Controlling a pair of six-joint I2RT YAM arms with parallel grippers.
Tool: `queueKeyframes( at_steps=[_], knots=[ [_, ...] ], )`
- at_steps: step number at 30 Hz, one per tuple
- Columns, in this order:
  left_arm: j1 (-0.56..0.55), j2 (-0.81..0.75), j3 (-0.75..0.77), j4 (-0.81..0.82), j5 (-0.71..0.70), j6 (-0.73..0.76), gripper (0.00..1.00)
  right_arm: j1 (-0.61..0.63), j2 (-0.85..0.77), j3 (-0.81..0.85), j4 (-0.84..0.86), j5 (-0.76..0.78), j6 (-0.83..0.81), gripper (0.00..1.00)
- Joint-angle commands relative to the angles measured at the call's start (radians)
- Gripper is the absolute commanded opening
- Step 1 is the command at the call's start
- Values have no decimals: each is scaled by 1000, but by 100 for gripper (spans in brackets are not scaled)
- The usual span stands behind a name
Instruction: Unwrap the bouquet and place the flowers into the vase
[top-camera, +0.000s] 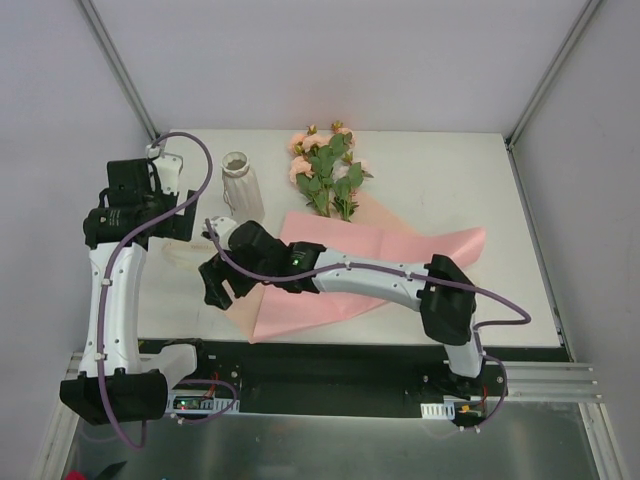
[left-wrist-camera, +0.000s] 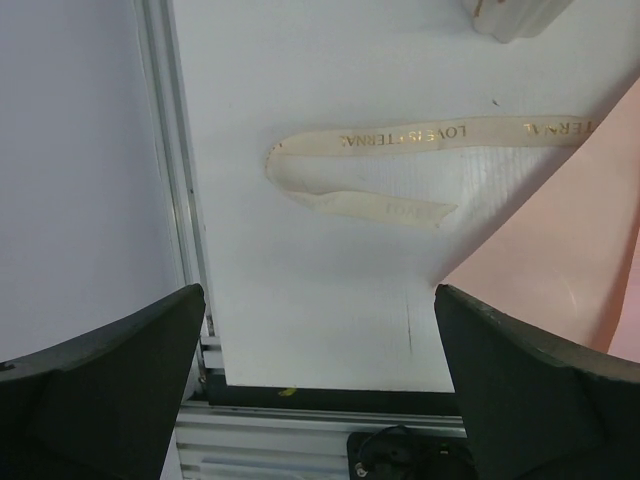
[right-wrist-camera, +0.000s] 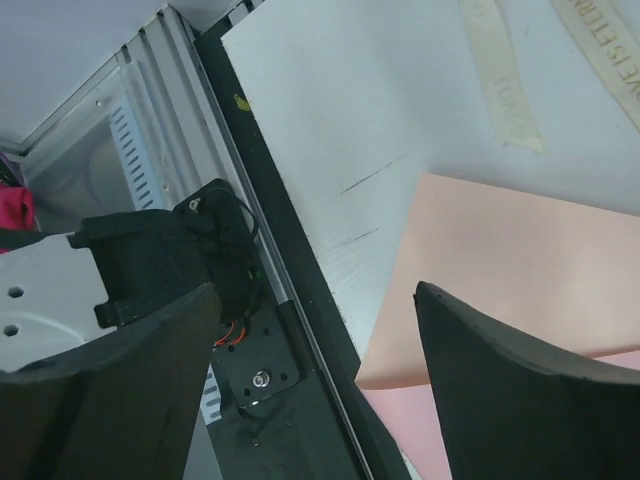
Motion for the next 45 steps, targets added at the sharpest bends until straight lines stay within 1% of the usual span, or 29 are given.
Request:
queueKeyframes(
  at_steps=[1,2,3,4,5,6,7,8,9,10,11,12,13,14,15,18,19,20,24,29,31,35,45],
  knots=[
    [7,-25,29,9,-12,20,99,2,-65,0,-32,-5,-48,84],
    [7,-22,26,7,0,23,99,-18,-97,-26,-28,22,-51,84],
    [5,-20,26,3,5,28,99,-30,-179,-96,-12,32,-56,84],
    [5,-16,27,-5,84,30,99,-43,-229,-137,-12,51,-63,84],
    [3,-8,32,-13,118,30,99,-73,-279,-175,-11,100,-70,82],
    [2,-2,35,-32,168,25,99,-93,-381,-224,-11,120,-80,82],
    [0,4,36,-40,219,26,99,-115,-433,-306,-12,153,-82,81],
    [-6,17,33,-46,320,25,99,-166,-480,-353,-18,191,-82,78],
    [-35,24,26,-49,359,19,99,-197,-567,-387,-40,203,-80,77],
    [-64,32,4,-48,388,16,99,-228,-606,-446,-61,217,-79,76],
    [-97,55,-8,-46,416,14,99,-284,-643,-473,-78,251,-77,73],
    [-178,72,-23,-39,414,7,99,-314,-707,-497,-95,257,-76,72],
    [-214,87,-57,-11,411,-1,99,-341,-740,-548,-103,269,-68,70],
    [-242,122,-72,6,414,-6,99,-392,-796,-566,-110,282,-64,67],
    [-281,142,-92,18,425,-18,97,-414,-822,-586,-119,285,-61,65],
    [-305,253,-99,38,486,-45,91,-481,-913,-645,-138,315,-45,61],
    [-315,280,-100,43,499,-50,87,-495,-933,-655,-141,323,-39,60],
    [-322,326,-102,52,514,-55,85,-519,-965,-680,-141,325,-30,59],
    [-345,425,-132,81,572,-85,82,-553,-1014,-720,-152,335,-18,58],
    [-369,547,-145,93,660,-86,75,-576,-1028,-744,-153,323,-8,58],
    [-375,578,-146,89,693,-79,75,-580,-1027,-746,-153,320,-7,57],
    [-382,655,-152,83,694,-73,74,-586,-1039,-744,-153,319,-10,57],
    [-403,719,-148,84,727,-64,72,-603,-1041,-743,-144,308,-13,57]
  ],
)
